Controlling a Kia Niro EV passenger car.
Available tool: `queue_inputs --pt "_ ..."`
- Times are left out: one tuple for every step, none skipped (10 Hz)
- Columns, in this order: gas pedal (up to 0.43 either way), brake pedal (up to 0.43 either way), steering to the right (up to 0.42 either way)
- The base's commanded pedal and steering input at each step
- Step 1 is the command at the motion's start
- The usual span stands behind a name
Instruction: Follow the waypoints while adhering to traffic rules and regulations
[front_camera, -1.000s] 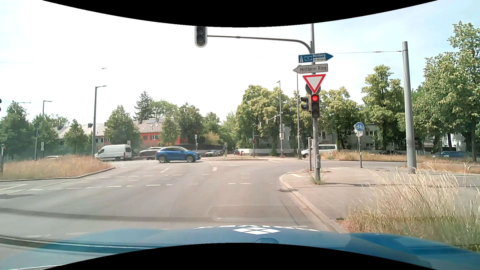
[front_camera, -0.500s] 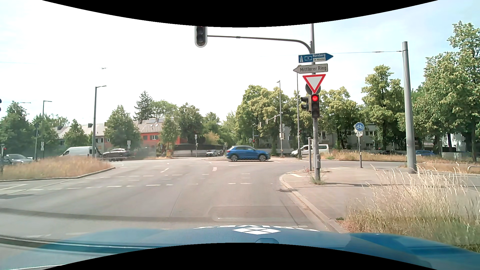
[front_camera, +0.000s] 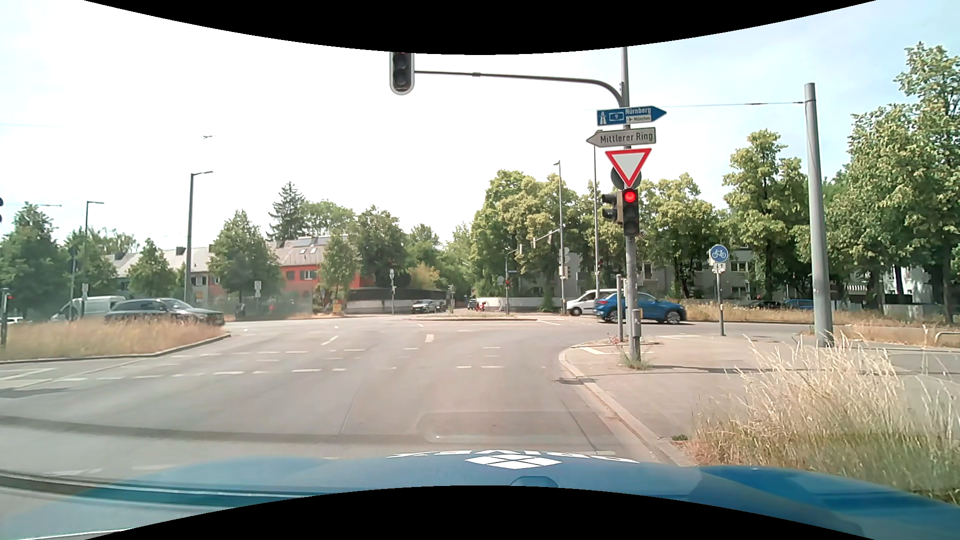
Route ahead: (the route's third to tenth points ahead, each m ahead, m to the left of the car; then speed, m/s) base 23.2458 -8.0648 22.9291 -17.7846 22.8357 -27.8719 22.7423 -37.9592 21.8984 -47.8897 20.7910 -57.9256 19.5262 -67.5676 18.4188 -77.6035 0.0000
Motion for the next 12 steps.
queue_inputs --pt "0.000 0.262 0.004" --pt "0.000 0.268 0.004" --pt "0.000 0.268 0.004" --pt "0.000 0.262 0.004" --pt "0.000 0.262 0.004" --pt "0.000 0.262 0.004" --pt "0.000 0.262 0.004" --pt "0.000 0.262 0.004" --pt "0.000 0.262 0.004" --pt "0.000 0.262 0.004" --pt "0.000 0.262 0.004" --pt "0.000 0.262 0.004"
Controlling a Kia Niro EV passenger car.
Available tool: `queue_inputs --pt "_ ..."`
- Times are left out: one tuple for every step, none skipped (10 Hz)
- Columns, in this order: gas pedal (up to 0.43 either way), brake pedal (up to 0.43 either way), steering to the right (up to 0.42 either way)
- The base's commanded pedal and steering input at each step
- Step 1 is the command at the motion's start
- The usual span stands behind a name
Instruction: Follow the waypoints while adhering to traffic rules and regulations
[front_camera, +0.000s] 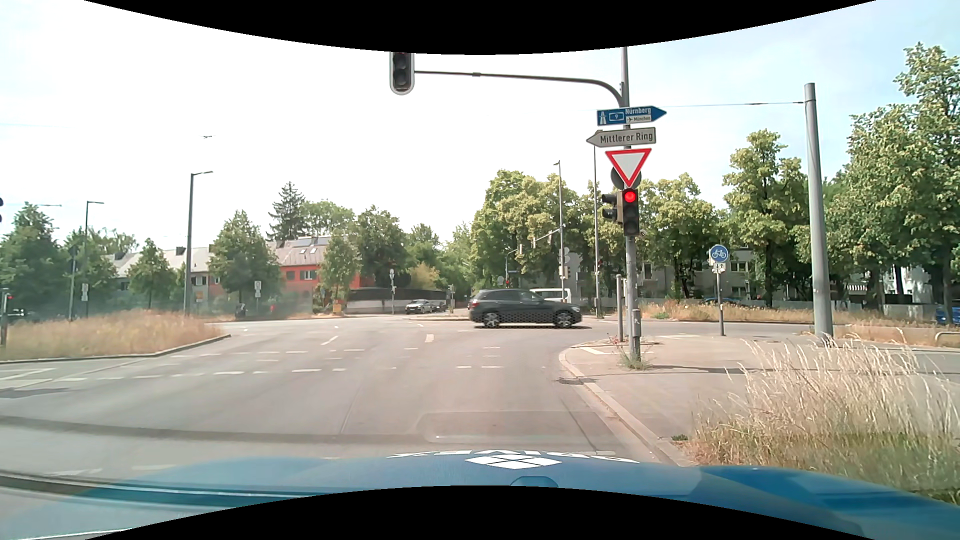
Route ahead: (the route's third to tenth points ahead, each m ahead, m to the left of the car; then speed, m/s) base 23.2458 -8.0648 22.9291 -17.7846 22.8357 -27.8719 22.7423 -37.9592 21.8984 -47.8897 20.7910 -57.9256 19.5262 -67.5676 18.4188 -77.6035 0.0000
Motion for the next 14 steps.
queue_inputs --pt "0.000 0.262 0.004" --pt "0.000 0.262 0.004" --pt "0.000 0.262 0.004" --pt "0.000 0.262 0.004" --pt "0.000 0.262 0.004" --pt "0.000 0.262 0.004" --pt "0.000 0.262 0.004" --pt "0.000 0.262 0.004" --pt "0.000 0.262 0.004" --pt "0.000 0.262 0.004" --pt "0.000 0.262 0.004" --pt "0.000 0.268 0.004" --pt "0.000 0.262 0.004" --pt "0.000 0.268 0.004"
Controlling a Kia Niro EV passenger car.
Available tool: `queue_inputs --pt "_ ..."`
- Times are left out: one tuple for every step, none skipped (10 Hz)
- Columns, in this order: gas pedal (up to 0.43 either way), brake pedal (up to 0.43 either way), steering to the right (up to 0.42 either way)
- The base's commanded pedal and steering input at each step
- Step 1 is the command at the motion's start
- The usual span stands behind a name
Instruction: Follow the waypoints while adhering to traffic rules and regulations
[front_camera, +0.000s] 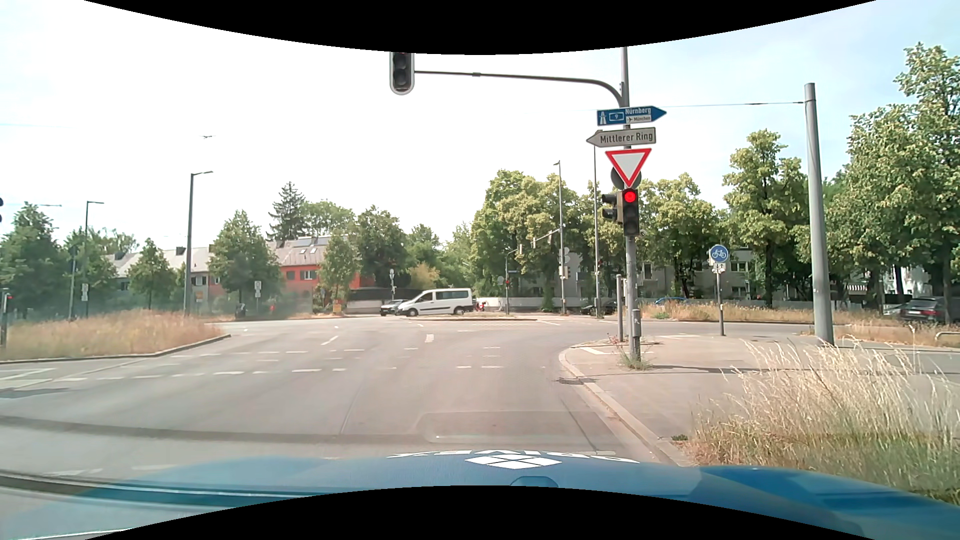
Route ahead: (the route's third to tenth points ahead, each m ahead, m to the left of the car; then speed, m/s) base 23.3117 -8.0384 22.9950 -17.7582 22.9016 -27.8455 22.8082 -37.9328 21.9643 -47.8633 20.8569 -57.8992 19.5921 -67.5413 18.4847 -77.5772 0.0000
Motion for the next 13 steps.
queue_inputs --pt "0.000 0.262 0.004" --pt "0.000 0.262 0.004" --pt "0.000 0.262 0.004" --pt "0.000 0.262 0.004" --pt "0.000 0.262 0.004" --pt "0.000 0.262 0.004" --pt "0.000 0.262 0.004" --pt "0.000 0.268 0.004" --pt "0.000 0.262 0.004" --pt "0.000 0.262 0.004" --pt "0.000 0.262 0.004" --pt "0.000 0.262 0.004" --pt "0.000 0.262 0.004"
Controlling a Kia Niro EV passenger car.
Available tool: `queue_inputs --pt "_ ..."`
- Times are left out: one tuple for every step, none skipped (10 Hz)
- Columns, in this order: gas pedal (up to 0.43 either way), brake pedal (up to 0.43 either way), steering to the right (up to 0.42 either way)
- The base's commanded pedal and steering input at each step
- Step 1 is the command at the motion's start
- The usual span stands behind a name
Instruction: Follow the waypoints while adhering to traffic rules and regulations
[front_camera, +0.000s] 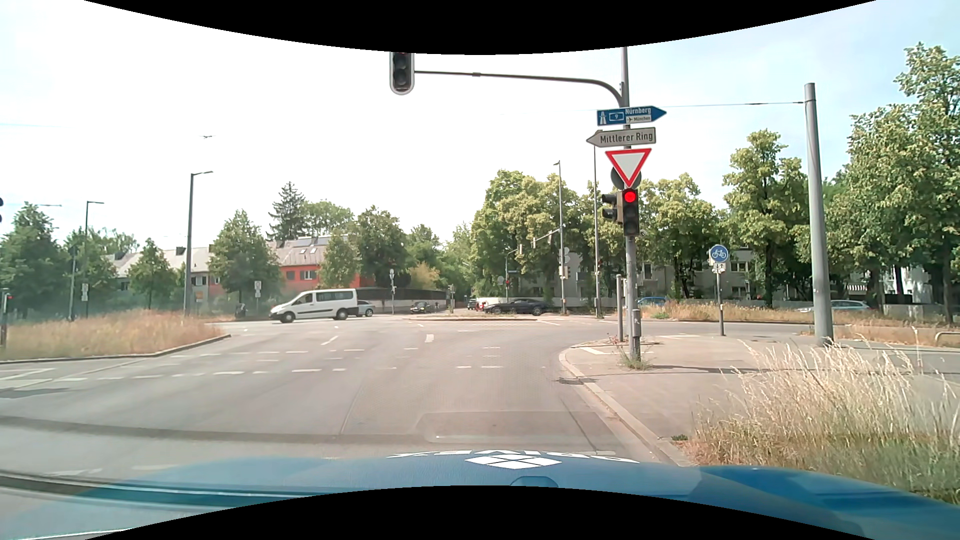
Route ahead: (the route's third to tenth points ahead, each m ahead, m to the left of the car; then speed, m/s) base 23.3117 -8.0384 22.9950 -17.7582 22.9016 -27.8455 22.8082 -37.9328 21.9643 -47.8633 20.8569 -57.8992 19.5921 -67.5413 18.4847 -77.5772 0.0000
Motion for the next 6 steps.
queue_inputs --pt "0.000 0.268 0.004" --pt "0.000 0.262 0.004" --pt "0.000 0.262 0.004" --pt "0.000 0.262 0.004" --pt "0.000 0.268 0.004" --pt "0.000 0.262 0.004"
